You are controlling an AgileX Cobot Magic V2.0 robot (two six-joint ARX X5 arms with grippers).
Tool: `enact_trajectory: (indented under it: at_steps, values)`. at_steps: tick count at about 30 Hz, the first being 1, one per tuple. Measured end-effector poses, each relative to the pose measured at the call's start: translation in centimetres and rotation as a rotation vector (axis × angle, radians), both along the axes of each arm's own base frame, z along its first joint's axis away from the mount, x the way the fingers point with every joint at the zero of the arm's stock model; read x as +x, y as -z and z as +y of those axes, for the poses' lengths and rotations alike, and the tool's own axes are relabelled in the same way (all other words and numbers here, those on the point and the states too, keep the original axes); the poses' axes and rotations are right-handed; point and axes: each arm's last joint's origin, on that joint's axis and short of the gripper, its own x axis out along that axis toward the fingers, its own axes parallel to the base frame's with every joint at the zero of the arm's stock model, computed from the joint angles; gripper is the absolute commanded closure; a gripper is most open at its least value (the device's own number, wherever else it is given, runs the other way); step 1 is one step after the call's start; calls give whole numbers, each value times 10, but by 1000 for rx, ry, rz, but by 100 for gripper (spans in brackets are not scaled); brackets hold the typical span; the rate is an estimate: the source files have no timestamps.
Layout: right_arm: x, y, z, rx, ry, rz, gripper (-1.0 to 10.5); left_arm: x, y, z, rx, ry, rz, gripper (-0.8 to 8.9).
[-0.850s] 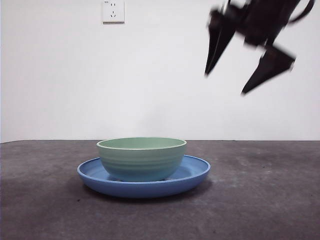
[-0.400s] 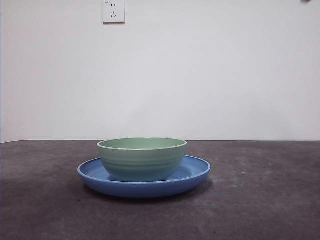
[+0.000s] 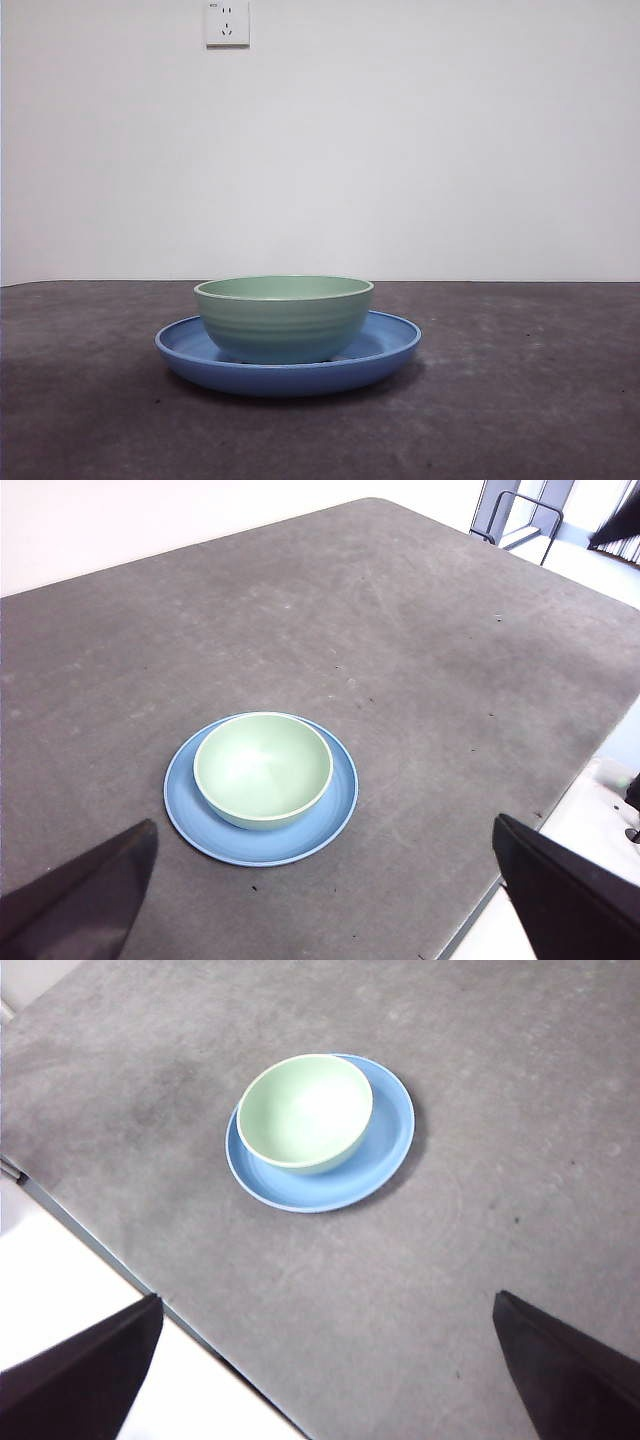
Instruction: Place the green bowl on the blue plate
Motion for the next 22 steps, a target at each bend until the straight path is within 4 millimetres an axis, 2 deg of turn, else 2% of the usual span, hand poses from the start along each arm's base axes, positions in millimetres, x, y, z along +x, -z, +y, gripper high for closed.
enact_trajectory:
  at_steps: [3, 7, 14, 15, 16, 18, 19, 20, 22]
  values:
    - [-13, 14, -7, 8, 0, -16, 392, 0, 0, 0, 0, 0, 0, 189]
    - [-21, 27, -11, 8, 0, -16, 392, 0, 0, 0, 0, 0, 0, 190]
    - [-24, 27, -12, 30, -20, -23, 393, 0, 0, 0, 0, 0, 0, 213]
    - [-24, 27, -12, 30, -20, -23, 407, 0, 0, 0, 0, 0, 0, 271]
    - [-24, 27, -12, 30, -20, -23, 472, 0, 0, 0, 0, 0, 1, 366]
    - [-25, 27, -12, 35, -21, -17, 832, 0, 1, 0, 6, 0, 6, 716]
    - [-25, 27, -11, 36, -22, -17, 970, -1, 2, 0, 13, 0, 15, 814]
    - [-25, 27, -11, 37, -23, -17, 915, -1, 3, 1, 21, 0, 26, 786]
    - [-25, 27, -11, 37, -23, -17, 916, -1, 4, 1, 31, 0, 40, 798]
